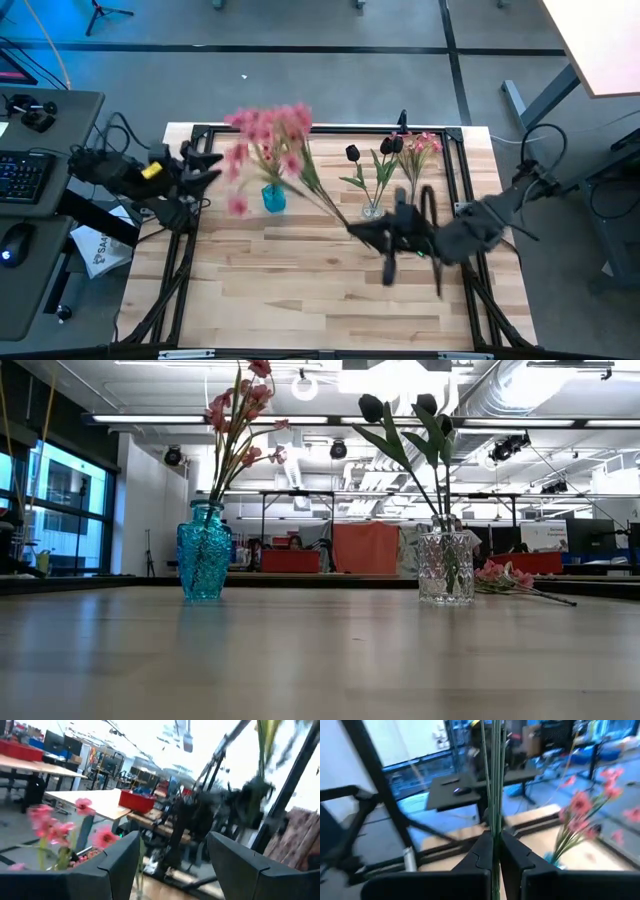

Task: Sort flowers into vase by color
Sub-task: Put the left pink flowers into the blue flower vase

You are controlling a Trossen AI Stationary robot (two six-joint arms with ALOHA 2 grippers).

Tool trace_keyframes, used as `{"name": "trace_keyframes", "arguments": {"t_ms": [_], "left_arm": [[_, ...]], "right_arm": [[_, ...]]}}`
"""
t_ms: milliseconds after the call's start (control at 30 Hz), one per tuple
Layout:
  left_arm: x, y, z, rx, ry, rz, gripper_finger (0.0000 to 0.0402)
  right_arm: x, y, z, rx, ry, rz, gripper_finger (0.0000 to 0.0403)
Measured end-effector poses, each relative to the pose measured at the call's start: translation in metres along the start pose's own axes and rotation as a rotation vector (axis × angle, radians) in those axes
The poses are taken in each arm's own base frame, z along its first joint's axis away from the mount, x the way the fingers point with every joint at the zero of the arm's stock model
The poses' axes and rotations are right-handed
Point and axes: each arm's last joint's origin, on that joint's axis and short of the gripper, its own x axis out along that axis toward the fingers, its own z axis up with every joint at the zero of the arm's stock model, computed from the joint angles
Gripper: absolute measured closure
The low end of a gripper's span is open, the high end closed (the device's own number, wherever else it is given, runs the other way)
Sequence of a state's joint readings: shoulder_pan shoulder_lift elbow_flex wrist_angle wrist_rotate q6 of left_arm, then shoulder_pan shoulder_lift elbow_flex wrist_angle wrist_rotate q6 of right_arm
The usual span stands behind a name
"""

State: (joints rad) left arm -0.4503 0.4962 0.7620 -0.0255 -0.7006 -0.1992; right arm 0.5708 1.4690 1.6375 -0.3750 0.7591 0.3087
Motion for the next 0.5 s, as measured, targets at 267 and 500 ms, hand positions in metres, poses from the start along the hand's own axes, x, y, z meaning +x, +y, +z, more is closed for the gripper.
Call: {"name": "trace_keyframes", "arguments": {"t_ms": [267, 500], "left_arm": [[0.049, -0.037, -0.034, 0.144, 0.040, -0.068, 0.0179], [0.072, -0.057, -0.042, 0.124, -0.082, -0.128, 0.0179]], "right_arm": [[0.067, -0.026, 0.003, -0.039, -0.054, 0.105, 0.0398], [0.113, -0.037, -0.008, -0.018, -0.082, 0.223, 0.0398]]}}
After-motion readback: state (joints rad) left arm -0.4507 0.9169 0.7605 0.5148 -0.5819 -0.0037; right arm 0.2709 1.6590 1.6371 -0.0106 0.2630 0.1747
